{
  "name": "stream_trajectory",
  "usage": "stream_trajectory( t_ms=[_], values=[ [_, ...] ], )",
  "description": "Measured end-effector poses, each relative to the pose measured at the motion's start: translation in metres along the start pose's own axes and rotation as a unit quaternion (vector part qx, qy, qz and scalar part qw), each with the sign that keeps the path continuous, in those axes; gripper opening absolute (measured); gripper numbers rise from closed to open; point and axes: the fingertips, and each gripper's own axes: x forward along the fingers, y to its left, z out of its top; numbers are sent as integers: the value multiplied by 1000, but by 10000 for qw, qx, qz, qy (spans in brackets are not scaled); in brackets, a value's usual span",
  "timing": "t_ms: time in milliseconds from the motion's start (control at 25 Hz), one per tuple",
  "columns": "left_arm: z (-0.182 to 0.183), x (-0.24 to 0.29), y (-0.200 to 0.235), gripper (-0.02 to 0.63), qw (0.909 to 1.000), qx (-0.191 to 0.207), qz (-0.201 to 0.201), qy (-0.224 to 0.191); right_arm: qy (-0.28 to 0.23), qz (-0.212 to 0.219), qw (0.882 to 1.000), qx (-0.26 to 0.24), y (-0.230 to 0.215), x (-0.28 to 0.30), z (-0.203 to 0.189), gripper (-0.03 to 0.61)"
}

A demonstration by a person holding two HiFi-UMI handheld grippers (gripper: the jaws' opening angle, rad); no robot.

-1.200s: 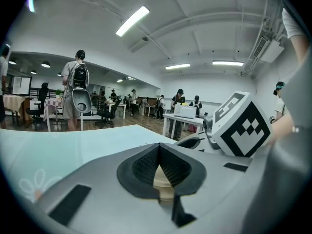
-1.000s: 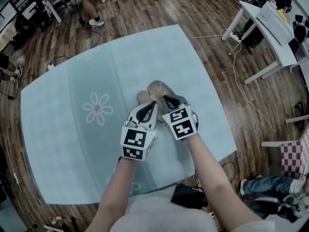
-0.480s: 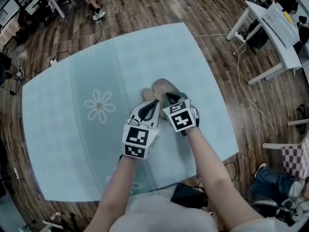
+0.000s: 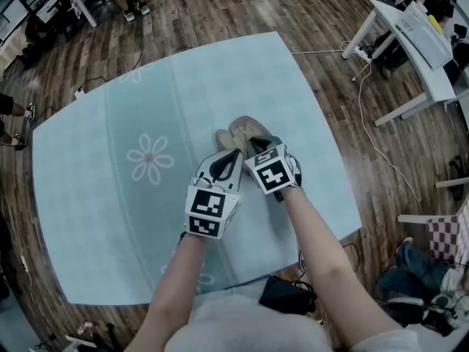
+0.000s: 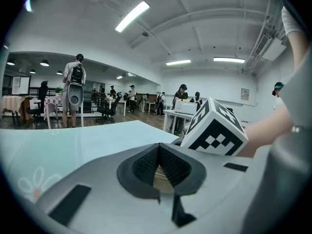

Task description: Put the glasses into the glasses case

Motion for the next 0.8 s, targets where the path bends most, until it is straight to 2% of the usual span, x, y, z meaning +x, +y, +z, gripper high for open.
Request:
stream_trajectory(
  t_ms=[200, 280, 320, 800],
  values=[
    [0, -5, -1, 8, 10000, 35, 0, -25, -65, -71, 9999, 51, -1, -1, 1, 17],
    [0, -9, 0, 8, 10000, 45, 13, -40, -80, -71, 9999, 68, 1, -2, 3, 77],
    [1, -11, 0, 8, 10000, 50, 20, -51, -98, -83, 9999, 63, 2, -3, 4, 81],
    [7, -34, -17, 8, 9995, 188, -82, -249, -573, -384, 9973, 265, 8, -43, 18, 87]
  ],
)
